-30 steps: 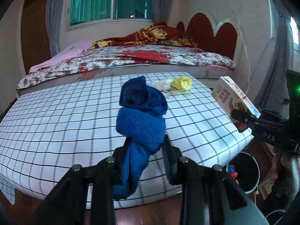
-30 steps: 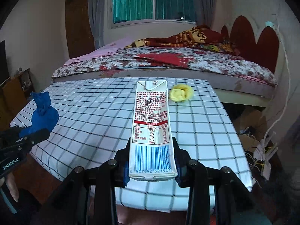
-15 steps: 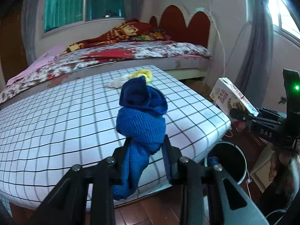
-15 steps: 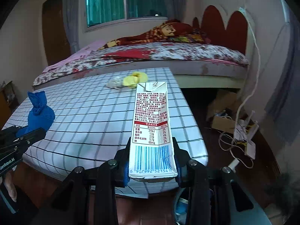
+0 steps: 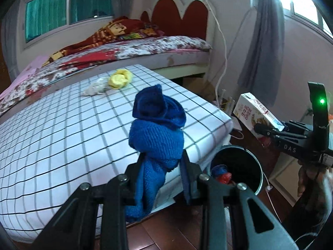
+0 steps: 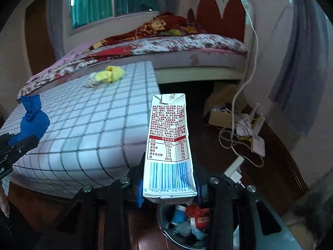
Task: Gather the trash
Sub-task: 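Carry the blue cloth and milk carton over the black bin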
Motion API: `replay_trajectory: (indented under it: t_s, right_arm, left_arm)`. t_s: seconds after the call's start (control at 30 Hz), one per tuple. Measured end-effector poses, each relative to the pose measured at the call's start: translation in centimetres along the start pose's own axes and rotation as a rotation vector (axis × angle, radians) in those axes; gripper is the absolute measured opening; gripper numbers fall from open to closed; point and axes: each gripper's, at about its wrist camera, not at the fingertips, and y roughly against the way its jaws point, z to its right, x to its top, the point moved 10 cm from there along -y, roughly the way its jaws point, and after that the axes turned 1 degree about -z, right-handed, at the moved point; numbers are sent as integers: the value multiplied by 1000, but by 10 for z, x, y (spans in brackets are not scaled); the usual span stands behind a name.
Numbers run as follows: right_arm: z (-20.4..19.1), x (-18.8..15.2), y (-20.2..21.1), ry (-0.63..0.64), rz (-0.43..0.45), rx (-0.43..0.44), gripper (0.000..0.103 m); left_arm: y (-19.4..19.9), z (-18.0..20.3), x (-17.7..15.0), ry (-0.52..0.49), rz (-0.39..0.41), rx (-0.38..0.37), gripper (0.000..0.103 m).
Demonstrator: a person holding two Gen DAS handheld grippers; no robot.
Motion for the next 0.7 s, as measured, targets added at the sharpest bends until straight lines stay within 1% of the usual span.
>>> replay_trajectory:
  t_s: [0.37, 0.47, 0.57, 0.63, 0.7]
  right_arm:
    - [54, -27, 7, -40, -25, -66, 38]
    - [66, -37, 9, -52, -37, -75, 38]
    - [75, -53, 0, -56, -83, -61, 38]
    - [77, -64, -10, -48, -122, -52, 38]
    - [82, -74, -15, -34, -155, -62, 38]
  left_arm:
    - [-20, 64, -5, -78, -36, -91, 31]
    - [-28, 82, -10, -97, -55, -126, 31]
    - [-42, 102, -21, -118, -99, -172, 27]
    - [-52, 115, -30, -136, -124, -188, 27]
    - [-59, 125, -36, -145, -146, -204, 27]
